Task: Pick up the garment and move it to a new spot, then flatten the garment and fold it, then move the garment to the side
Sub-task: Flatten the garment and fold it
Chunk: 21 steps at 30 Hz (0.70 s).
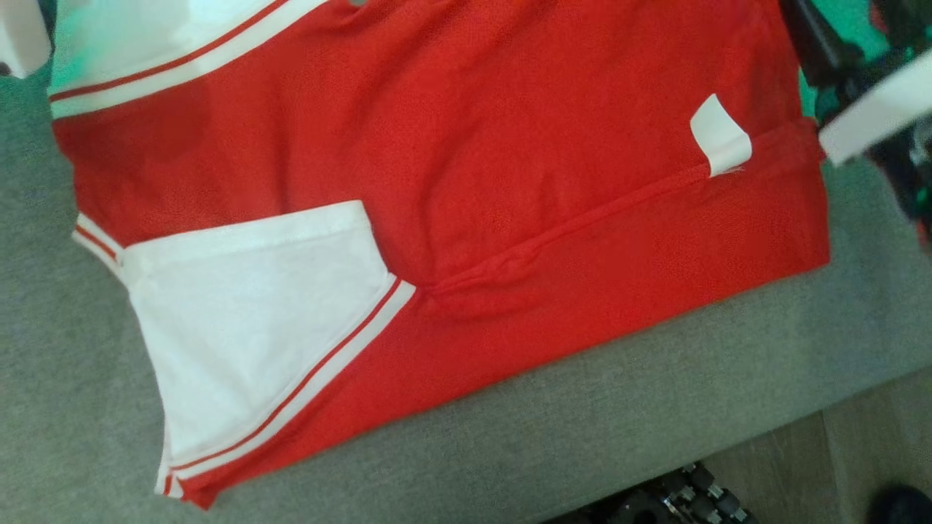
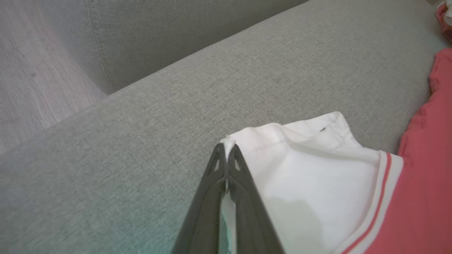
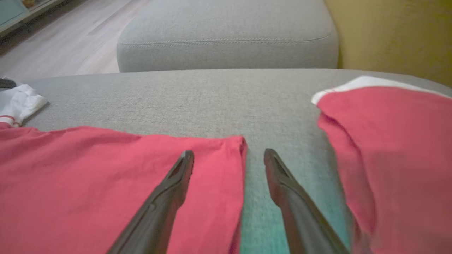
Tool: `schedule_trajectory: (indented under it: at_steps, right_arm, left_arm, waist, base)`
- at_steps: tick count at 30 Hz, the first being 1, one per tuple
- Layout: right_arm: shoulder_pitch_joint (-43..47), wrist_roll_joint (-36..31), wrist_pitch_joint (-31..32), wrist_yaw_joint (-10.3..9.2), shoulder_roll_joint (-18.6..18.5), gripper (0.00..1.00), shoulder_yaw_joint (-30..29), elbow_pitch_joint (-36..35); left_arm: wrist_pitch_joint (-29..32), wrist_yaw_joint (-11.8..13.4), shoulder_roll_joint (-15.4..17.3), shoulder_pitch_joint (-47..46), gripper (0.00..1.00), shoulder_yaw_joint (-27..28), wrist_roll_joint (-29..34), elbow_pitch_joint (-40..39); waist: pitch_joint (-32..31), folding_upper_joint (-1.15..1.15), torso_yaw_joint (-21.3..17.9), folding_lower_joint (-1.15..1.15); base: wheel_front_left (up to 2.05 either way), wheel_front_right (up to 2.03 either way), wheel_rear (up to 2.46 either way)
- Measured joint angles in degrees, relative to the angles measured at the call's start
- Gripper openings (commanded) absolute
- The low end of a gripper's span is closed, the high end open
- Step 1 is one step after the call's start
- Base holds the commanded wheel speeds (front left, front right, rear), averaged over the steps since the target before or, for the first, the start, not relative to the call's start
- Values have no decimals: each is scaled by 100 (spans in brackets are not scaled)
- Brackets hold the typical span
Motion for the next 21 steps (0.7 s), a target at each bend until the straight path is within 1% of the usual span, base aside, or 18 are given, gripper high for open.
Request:
schedule_trajectory:
  at_steps: [6,9,12,13,14,15,16,17,18,20,21]
  right_arm:
    - [-785,443,961,0,41,100,480,519]
    - [-988,577,1248,0,40,100,610,805]
    - [-1143,687,1385,0,37,100,708,964]
    - [-1184,757,1394,0,38,96,746,968]
    - [-1220,834,1429,0,38,84,794,965]
    - [-1256,899,1441,0,38,68,842,967]
    - [-1281,946,1441,0,38,61,868,966]
    - [-1300,970,1439,0,37,65,909,969]
    - [-1319,975,1436,0,36,64,951,983]
    - [-1372,1025,1425,0,35,71,1012,1013]
    - [-1405,1036,1402,0,35,71,1039,1032]
  left_arm:
    - [-27,-1,52,-31,0,-189,-41,-82]
    - [-77,-1,92,-44,0,-256,-67,-98]
    - [-126,-2,110,-92,0,-346,-77,-98]
    - [-127,-2,110,-111,0,-352,-112,-98]
    - [-148,-2,111,-120,0,-359,-124,-98]
    - [-176,-2,111,-126,0,-378,-125,-98]
    - [-178,-2,111,-127,0,-397,-125,-97]
    - [-192,-7,113,-127,0,-419,-131,-93]
    - [-205,-23,113,-127,0,-446,-163,-91]
    - [-227,-42,114,-131,0,-506,-168,-90]
    - [-229,-42,114,-137,0,-525,-167,-88]
  waist:
    - [-15,0,128,0]
    - [-17,0,176,0]
    - [-25,0,223,0]
    - [-26,0,235,0]
    - [-26,0,248,0]
    - [-26,0,260,0]
    - [-24,0,268,0]
    - [-22,0,275,0]
    - [-21,0,282,0]
    - [-18,0,295,0]
    - [-16,0,302,0]
  base:
    - [0,0,0]
    - [0,0,0]
    - [0,0,0]
    - [0,0,0]
    - [0,0,0]
    - [0,0,0]
    - [0,0,0]
    - [0,0,0]
    - [0,0,0]
    - [0,0,0]
    - [0,0,0]
